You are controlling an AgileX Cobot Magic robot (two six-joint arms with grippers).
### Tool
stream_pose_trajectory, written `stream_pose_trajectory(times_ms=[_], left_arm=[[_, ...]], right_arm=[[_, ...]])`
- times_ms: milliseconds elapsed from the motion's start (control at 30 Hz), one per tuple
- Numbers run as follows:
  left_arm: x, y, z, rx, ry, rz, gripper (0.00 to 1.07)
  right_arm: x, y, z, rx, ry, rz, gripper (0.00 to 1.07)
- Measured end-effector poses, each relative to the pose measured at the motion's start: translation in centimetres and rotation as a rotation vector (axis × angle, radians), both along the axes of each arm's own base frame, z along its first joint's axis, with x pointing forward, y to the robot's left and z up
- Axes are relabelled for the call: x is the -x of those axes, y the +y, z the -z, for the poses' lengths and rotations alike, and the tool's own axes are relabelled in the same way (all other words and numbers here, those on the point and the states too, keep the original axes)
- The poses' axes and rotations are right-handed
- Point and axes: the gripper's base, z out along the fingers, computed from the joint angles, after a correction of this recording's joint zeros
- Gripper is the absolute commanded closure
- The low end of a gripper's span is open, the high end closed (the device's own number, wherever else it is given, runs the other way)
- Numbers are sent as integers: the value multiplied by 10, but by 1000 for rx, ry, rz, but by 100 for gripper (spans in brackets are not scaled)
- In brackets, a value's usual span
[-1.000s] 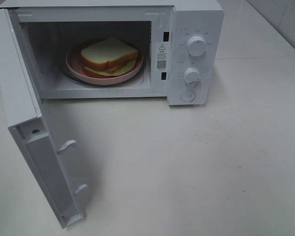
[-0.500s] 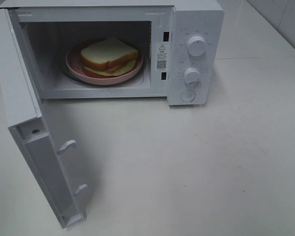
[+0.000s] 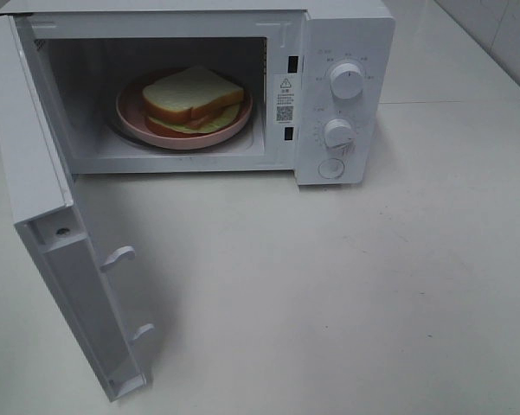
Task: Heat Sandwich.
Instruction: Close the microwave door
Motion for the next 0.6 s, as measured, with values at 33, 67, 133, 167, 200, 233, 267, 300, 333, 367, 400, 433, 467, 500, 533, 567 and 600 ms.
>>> stream_pose_trajectory(times_ms=[33, 67, 133, 167, 200, 233, 267, 300, 333, 367, 400, 433, 467, 500, 533, 567, 600], left_arm=[[0, 0, 0, 0, 0, 0, 30], [0, 0, 0, 0, 0, 0, 30], [0, 0, 0, 0, 0, 0, 30], [0, 0, 0, 0, 0, 0, 30], [0, 0, 0, 0, 0, 0, 30], [0, 0, 0, 0, 0, 0, 30], [0, 0, 0, 0, 0, 0, 30], [0, 0, 0, 0, 0, 0, 30], [0, 0, 0, 0, 0, 0, 30], [0, 0, 0, 0, 0, 0, 30], [0, 0, 0, 0, 0, 0, 30], [0, 0, 0, 0, 0, 0, 30], [0, 0, 0, 0, 0, 0, 30], [0, 0, 0, 0, 0, 0, 30], [0, 0, 0, 0, 0, 0, 30], [0, 0, 0, 0, 0, 0, 30], [0, 0, 0, 0, 0, 0, 30]], right_arm=[[0, 0, 0, 0, 0, 0, 49], [0, 0, 0, 0, 0, 0, 49], [0, 0, 0, 0, 0, 0, 49], [0, 0, 0, 0, 0, 0, 49], [0, 0, 0, 0, 0, 0, 49], [0, 0, 0, 1, 0, 1, 49], [0, 0, 0, 1, 0, 1, 49], [0, 0, 0, 1, 0, 1, 49], [0, 0, 0, 1, 0, 1, 49], [0, 0, 0, 1, 0, 1, 49], [0, 0, 0, 1, 0, 1, 49], [0, 0, 0, 1, 0, 1, 49], [0, 0, 0, 1, 0, 1, 49], [0, 0, 0, 1, 0, 1, 49], [0, 0, 0, 1, 0, 1, 49], [0, 0, 0, 1, 0, 1, 49], [0, 0, 0, 1, 0, 1, 49]])
